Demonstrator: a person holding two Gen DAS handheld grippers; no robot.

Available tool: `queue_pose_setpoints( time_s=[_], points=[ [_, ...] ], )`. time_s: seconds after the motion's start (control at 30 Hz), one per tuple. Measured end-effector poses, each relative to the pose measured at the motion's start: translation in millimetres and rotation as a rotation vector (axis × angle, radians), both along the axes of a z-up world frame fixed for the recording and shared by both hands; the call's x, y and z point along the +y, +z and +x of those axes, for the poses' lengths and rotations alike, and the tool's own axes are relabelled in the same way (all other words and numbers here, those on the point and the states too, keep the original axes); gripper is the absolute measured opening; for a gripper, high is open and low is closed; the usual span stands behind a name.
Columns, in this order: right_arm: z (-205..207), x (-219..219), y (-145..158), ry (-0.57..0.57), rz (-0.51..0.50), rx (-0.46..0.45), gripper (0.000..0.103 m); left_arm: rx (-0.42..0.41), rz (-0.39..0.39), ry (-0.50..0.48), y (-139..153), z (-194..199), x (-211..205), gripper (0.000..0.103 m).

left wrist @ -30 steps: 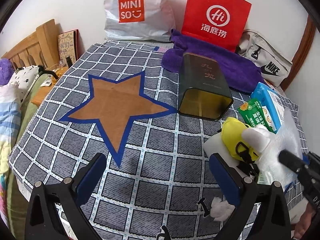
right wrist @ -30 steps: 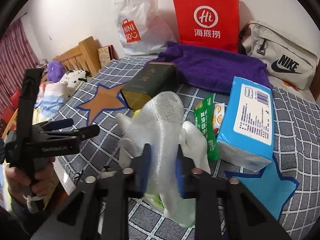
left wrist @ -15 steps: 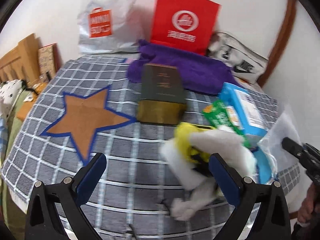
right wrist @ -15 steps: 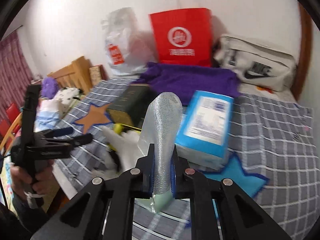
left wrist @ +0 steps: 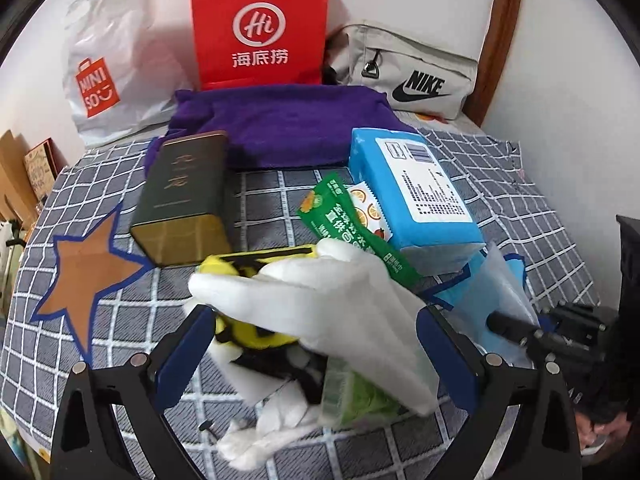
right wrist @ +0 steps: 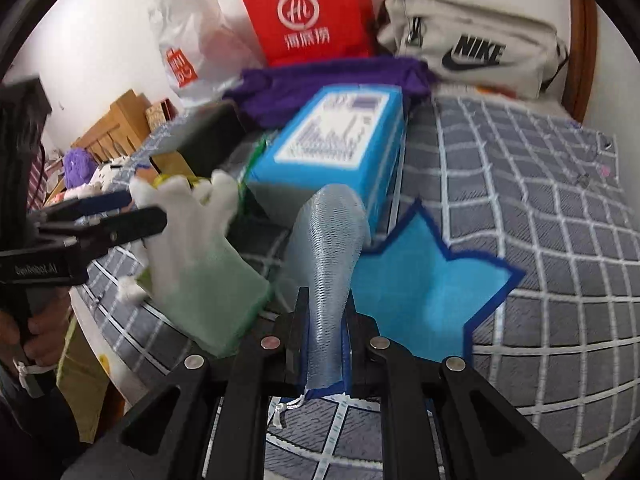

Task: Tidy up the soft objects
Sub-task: 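Grasp the white glove with the left tool while the right tool grasps the white mesh bag, then carry the glove and mesh bag with both tools toward the purple towel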

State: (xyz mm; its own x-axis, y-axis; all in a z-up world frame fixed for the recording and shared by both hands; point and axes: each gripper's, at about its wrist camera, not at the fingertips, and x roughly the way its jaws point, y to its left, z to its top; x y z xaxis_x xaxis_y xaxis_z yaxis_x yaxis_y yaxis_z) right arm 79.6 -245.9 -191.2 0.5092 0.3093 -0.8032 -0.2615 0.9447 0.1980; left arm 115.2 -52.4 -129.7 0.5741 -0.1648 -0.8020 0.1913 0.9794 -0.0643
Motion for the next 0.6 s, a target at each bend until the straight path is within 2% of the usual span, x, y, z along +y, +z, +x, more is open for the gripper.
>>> queue_pose_setpoints(
  time_s=[0.03,0.13,0.17,0.23,0.3,0.33,0.4,0.5,0.6],
  points=[
    [1,0,-5,0.004,0.002,0.007,0.013,-0.001,0.011,0.005,-3,2,-2,0.099],
    [4,-1,-14,0.011,0.015,0.032,0.013,-0.015,0.11,0.046,-12,10,-6,0.083],
    [6,-1,-16,0.01,0.017,0.037,0.013,-0.014,0.122,0.046,-14,12,-6,0.076],
    [7,0,-17,0.014,0.023,0.035,0.013,-0.019,0.114,0.043,-14,13,-4,0.071],
    [8,0,-17,0.012,0.026,0.035,0.013,-0.038,0.121,0.046,-10,12,0,0.049],
    [9,1,-17,0.011,0.027,0.034,0.013,-0.041,0.129,0.053,-9,12,4,0.043],
    [10,1,-17,0.01,0.027,0.033,0.013,-0.04,0.107,0.058,-6,12,13,0.026],
    [10,2,-15,0.007,0.021,0.035,0.013,-0.031,0.014,0.059,1,10,33,0.018],
    [12,4,-14,0.005,0.01,0.036,0.013,-0.037,-0.038,0.074,8,6,50,0.017]
  ],
)
